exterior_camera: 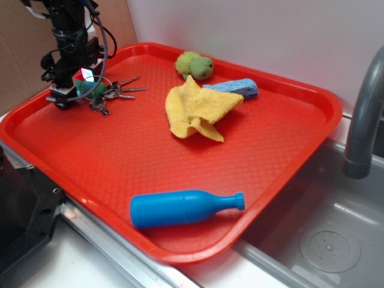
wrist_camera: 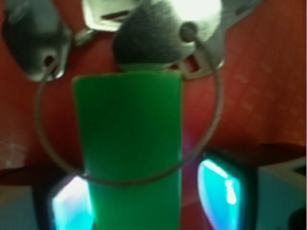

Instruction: Grab the green block.

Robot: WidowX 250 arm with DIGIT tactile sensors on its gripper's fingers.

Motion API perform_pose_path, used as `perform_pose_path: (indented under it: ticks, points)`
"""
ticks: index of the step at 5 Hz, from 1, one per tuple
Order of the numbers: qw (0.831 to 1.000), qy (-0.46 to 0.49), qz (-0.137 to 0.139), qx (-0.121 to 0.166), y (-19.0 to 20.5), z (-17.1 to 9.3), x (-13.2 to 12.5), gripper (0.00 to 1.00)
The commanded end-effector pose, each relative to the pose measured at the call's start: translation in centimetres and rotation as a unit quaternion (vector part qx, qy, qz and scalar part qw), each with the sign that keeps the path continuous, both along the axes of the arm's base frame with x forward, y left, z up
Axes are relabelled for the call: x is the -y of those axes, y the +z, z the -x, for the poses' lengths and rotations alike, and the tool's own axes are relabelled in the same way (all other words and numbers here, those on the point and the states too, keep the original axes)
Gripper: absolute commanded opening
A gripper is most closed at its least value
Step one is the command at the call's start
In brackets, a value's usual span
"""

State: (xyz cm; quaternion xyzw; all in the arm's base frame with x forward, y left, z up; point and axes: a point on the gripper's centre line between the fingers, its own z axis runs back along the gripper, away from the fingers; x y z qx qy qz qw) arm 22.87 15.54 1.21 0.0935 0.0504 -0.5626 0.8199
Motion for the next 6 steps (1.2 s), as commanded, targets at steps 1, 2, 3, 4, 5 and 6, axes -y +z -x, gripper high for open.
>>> perform_pose_path:
  ticks: [1,2,3,4,5,6]
  points:
    - [0.998,0.007,0.056,0.000,3.7,0.0,2.3,0.00]
    - [0.995,0.028,0.093,-0.010,8.8,1.0,4.8,0.00]
    - [0.984,0.152,0.093,0.003,13.8,4.1,9.2,0.00]
    - [0.961,0.245,0.128,-0.029,19.3,4.6,9.3,0.00]
    - [0.917,0.355,0.170,-0.065,22.1,4.9,8.5,0.00]
    - [0.878,0.456,0.123,-0.074,23.3,4.6,8.7,0.00]
